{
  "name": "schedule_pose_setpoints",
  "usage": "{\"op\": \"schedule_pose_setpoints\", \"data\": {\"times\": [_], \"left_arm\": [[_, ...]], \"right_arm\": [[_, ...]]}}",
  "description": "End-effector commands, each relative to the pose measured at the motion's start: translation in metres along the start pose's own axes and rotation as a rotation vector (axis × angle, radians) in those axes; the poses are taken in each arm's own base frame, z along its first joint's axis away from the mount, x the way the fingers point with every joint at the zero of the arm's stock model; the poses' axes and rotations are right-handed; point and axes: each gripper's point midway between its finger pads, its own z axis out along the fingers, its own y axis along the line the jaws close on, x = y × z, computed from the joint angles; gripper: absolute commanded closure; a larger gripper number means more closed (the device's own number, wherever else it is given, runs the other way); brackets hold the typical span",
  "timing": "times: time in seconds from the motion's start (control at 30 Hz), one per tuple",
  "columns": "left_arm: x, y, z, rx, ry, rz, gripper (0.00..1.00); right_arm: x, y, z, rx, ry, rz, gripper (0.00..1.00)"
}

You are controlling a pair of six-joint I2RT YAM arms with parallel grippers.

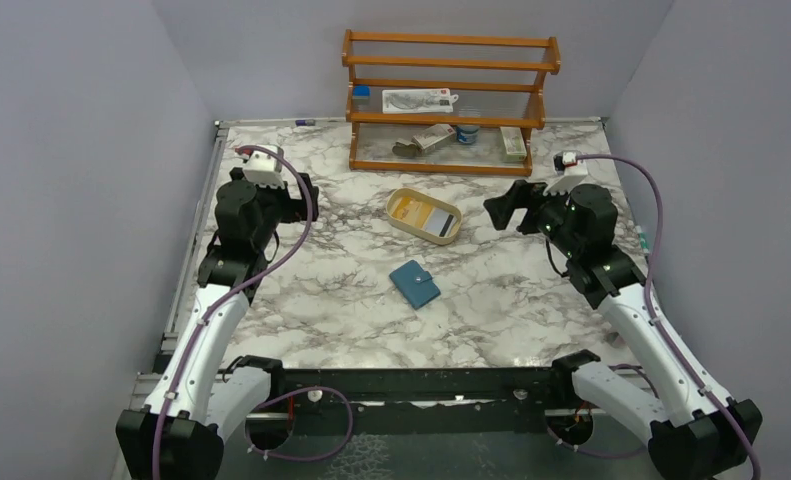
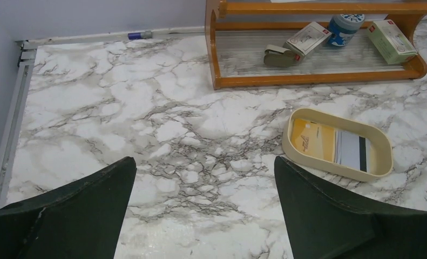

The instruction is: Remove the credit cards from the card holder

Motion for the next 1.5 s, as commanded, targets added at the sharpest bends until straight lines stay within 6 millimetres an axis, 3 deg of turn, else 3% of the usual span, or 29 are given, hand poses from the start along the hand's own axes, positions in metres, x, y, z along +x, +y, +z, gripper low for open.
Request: {"op": "schedule_pose_setpoints", "data": {"times": [0.0, 0.13, 0.17, 0.2, 0.3, 0.47, 0.7, 1.0, 1.23, 1.47], "left_arm": [[0.004, -0.006, -0.004, 0.035, 0.0, -0.019, 0.01], [0.021, -0.029, 0.001, 0.171, 0.132, -0.106, 0.01], [0.031, -0.037, 0.005, 0.216, 0.214, -0.155, 0.01], [0.043, -0.043, 0.01, 0.237, 0.295, -0.211, 0.01], [0.069, -0.054, 0.012, 0.247, 0.382, -0.383, 0.01], [0.093, -0.064, 0.007, 0.241, 0.417, -0.579, 0.01], [0.119, -0.066, -0.006, 0.233, 0.488, -0.613, 0.01], [0.122, -0.066, -0.008, 0.24, 0.495, -0.596, 0.01], [0.13, -0.066, -0.005, 0.241, 0.516, -0.593, 0.01], [0.135, -0.064, -0.002, 0.23, 0.519, -0.593, 0.01]], "right_arm": [[-0.019, 0.021, -0.015, -0.101, -0.061, 0.023, 0.0], [-0.002, 0.069, -0.027, -0.42, 0.031, -0.13, 0.0], [0.018, 0.076, -0.023, -0.49, 0.147, -0.168, 0.0], [0.028, 0.092, -0.019, -0.52, 0.233, -0.209, 0.0], [0.067, 0.107, 0.0, -0.39, 0.309, -0.454, 0.0], [0.099, 0.107, 0.02, -0.349, 0.428, -0.587, 0.0], [0.152, 0.108, 0.046, -0.415, 0.563, -0.67, 0.07], [0.206, 0.105, 0.057, -0.473, 0.642, -0.653, 0.12], [0.234, 0.102, 0.058, -0.486, 0.693, -0.667, 0.28], [0.263, 0.097, 0.061, -0.475, 0.738, -0.669, 0.34]]}}
